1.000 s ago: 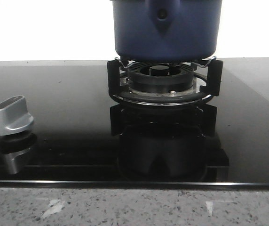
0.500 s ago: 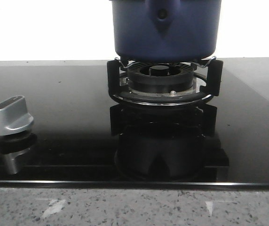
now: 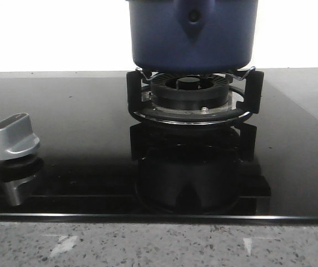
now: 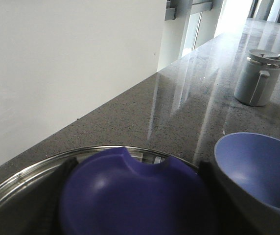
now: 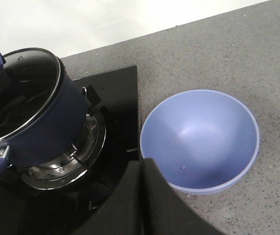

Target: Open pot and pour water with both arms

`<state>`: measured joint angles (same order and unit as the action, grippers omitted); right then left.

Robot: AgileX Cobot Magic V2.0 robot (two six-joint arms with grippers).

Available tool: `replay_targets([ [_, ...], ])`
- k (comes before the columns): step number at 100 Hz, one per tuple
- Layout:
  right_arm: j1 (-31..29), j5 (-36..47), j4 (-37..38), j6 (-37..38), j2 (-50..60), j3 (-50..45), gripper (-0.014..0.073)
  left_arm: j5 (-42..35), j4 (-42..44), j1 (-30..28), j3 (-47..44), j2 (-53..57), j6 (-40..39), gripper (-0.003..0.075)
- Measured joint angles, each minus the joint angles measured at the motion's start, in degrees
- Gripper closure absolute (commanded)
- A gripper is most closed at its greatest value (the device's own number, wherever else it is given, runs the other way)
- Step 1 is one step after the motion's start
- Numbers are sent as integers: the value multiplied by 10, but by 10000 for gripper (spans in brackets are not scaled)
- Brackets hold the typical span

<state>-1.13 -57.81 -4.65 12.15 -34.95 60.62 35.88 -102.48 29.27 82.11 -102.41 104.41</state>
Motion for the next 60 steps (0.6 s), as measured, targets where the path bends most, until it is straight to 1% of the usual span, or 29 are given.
replay_targets([
  [19, 0, 0, 0, 0, 0, 0, 662, 10, -4, 2, 0, -7, 0, 423],
  [25, 0, 0, 0, 0, 0, 0, 662, 14, -8, 2, 1, -12, -1, 412],
  [32, 0, 0, 0, 0, 0, 0, 662, 14, -9, 2, 2, -12, -1, 357],
  [44, 0, -1, 0, 0, 0, 0, 662, 14, -4, 2, 5, -12, 0, 193],
  [49, 0, -1, 0, 0, 0, 0, 662, 14, -1, 2, 7, -13, 0, 146],
  [53, 0, -1, 0, 0, 0, 0, 662, 15, 0, 3, 11, -14, 1, 129],
  [60, 0, -1, 0, 0, 0, 0, 662, 15, 0, 4, 19, -14, 1, 132],
])
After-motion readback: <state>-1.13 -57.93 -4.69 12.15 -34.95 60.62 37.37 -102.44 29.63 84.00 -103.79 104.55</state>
